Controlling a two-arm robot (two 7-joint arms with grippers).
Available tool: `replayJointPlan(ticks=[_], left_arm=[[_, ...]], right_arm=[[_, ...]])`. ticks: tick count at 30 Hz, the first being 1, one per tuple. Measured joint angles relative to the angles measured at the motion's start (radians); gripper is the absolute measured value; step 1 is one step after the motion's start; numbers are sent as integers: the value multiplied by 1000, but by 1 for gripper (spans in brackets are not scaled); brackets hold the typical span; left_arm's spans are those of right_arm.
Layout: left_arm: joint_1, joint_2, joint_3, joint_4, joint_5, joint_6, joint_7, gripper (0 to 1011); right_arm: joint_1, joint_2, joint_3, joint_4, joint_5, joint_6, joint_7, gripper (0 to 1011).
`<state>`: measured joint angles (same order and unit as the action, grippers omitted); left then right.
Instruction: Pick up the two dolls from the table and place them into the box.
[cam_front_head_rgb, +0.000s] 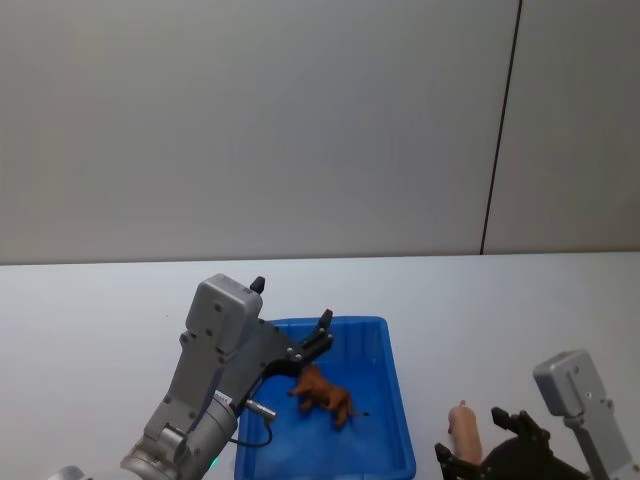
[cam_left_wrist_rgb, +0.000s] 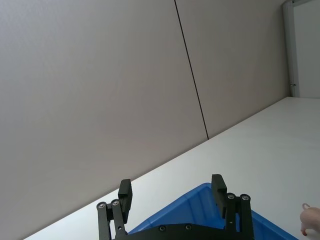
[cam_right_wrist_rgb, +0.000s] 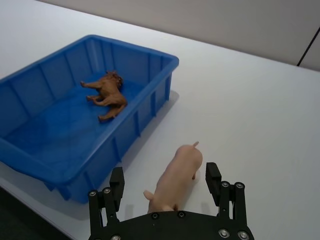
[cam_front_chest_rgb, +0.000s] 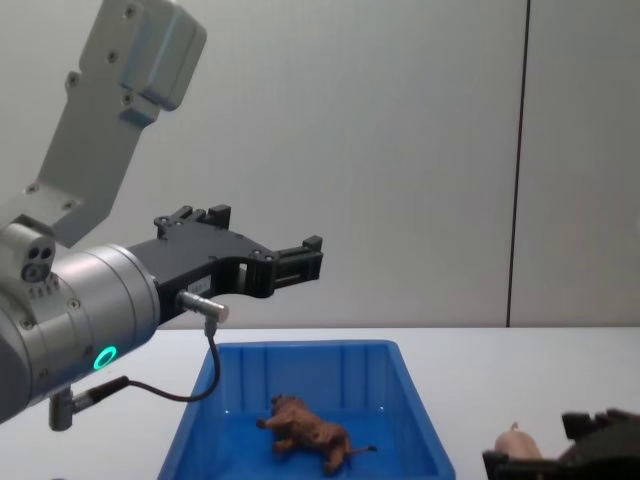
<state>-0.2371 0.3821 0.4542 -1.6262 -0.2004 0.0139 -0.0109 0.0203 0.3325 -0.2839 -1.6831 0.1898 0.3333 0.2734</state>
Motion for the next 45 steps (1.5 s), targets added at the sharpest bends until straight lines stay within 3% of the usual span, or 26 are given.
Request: replayJointPlan(ticks=[5, 13, 27, 39, 45], left_arm=[[0, 0, 0, 0, 0, 0, 0, 1002], [0, 0, 0, 0, 0, 0, 0, 1001], [0, 0, 0, 0, 0, 0, 0, 1002], [0, 0, 0, 0, 0, 0, 0, 1001], [0, 0, 0, 0, 0, 0, 0, 1001]], right_arm=[[0, -7, 0, 26, 10, 12, -13, 1001], [10, -20, -2, 67, 23, 25, -22, 837], [22, -33, -1, 100, 34, 8, -47, 373], [34, -33, 6, 71, 12, -57, -66, 334], [62, -40, 9, 40, -4, -86, -35, 333]])
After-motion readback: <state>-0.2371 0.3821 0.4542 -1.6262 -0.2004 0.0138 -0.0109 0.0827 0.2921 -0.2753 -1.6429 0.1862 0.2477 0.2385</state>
